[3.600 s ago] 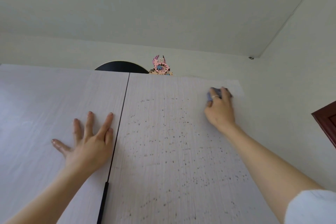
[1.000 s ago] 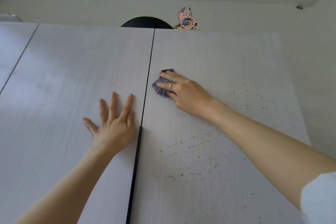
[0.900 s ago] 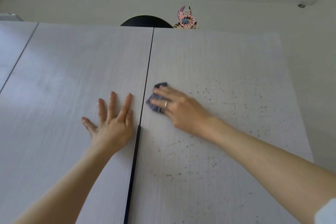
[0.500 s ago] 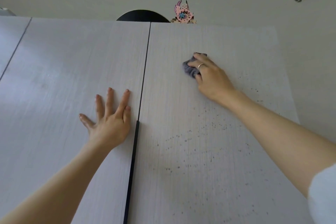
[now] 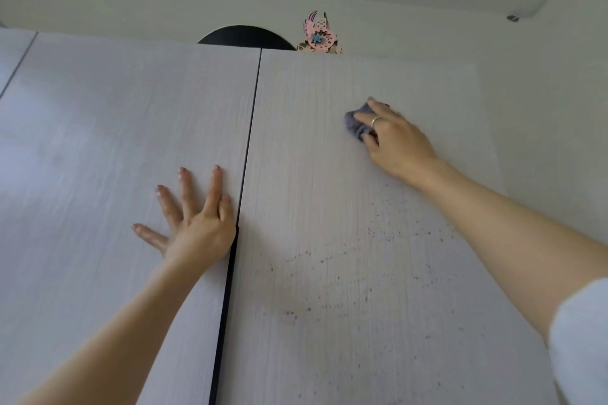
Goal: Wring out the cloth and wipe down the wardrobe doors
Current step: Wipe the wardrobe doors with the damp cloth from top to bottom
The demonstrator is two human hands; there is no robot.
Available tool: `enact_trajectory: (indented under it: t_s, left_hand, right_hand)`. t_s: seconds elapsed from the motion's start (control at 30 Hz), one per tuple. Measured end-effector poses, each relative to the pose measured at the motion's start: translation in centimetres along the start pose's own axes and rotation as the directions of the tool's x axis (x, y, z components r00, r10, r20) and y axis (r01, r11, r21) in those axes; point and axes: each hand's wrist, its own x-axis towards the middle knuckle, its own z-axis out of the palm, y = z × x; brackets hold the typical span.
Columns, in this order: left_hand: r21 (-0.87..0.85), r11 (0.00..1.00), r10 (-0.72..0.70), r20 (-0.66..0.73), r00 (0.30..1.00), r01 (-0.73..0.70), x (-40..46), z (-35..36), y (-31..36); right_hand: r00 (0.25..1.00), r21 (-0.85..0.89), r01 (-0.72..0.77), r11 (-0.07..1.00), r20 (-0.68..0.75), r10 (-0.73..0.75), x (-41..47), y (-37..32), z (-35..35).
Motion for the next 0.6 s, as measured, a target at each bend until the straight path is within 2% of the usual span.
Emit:
enact_trajectory:
  t_s: [0.1, 0.17, 0.23, 0.3, 0.37, 0.4, 0.43, 0.47, 0.5, 0.57, 0.6]
  left_hand:
    - [0.017, 1.000, 0.005, -0.004, 1.000, -0.005, 0.1, 0.0, 0.1]
    - [0.027, 1.000, 0.005, 0.000, 1.000, -0.005, 0.2, -0.1, 0.1]
    - [0.038, 0.999, 0.006, 0.001, 1.000, -0.006, 0.1, 0.0, 0.0]
    - [0.040, 0.999, -0.005, 0.007, 1.000, 0.005, 0.1, -0.1, 0.2]
    - [0.021, 0.999, -0.033, 0.012, 0.999, 0.033, 0.1, 0.0, 0.5]
    - [0.012, 0.999, -0.044, 0.009, 0.999, 0.044, 0.2, 0.0, 0.6]
    - [0.000, 0.999, -0.048, 0.004, 0.999, 0.048, 0.2, 0.1, 0.7]
    - [-0.008, 0.999, -0.049, -0.002, 0.999, 0.049, 0.2, 0.2, 0.7]
    - [-0.012, 0.999, -0.046, -0.009, 0.999, 0.046, 0.2, 0.3, 0.7]
    - [-0.012, 0.999, -0.042, -0.019, 0.999, 0.042, 0.2, 0.5, 0.7]
    - [-0.015, 0.999, -0.041, -0.022, 0.999, 0.040, 0.2, 0.5, 0.6]
  right_hand:
    - [0.996, 0.056, -0.088, 0.995, -0.003, 0.088, 0.5, -0.5, 0.3]
    - [0.998, 0.096, -0.059, 0.994, -0.028, 0.062, -1.4, -0.8, 1.3]
    - [0.994, 0.082, 0.076, 0.994, -0.085, -0.069, -5.1, -0.8, 2.2]
    - [0.947, 0.060, 0.319, 0.946, -0.051, -0.316, -9.3, -0.6, 2.6]
    - [0.808, 0.025, 0.584, 0.811, 0.071, -0.584, -11.6, 0.6, 2.5]
    - [0.748, 0.011, 0.657, 0.754, 0.116, -0.654, -11.3, 1.3, 2.2]
    - [0.734, -0.019, 0.675, 0.737, 0.123, -0.669, -10.4, 2.1, 1.7]
    - [0.772, -0.056, 0.635, 0.771, 0.087, -0.630, -9.1, 2.6, 1.5]
    - [0.848, -0.066, 0.530, 0.845, 0.014, -0.530, -7.5, 3.0, 1.3]
    - [0.972, 0.035, 0.184, 0.982, -0.156, -0.177, -4.4, 3.5, 0.9]
    - [0.983, 0.098, -0.005, 0.995, -0.181, 0.023, -3.1, 3.5, 0.9]
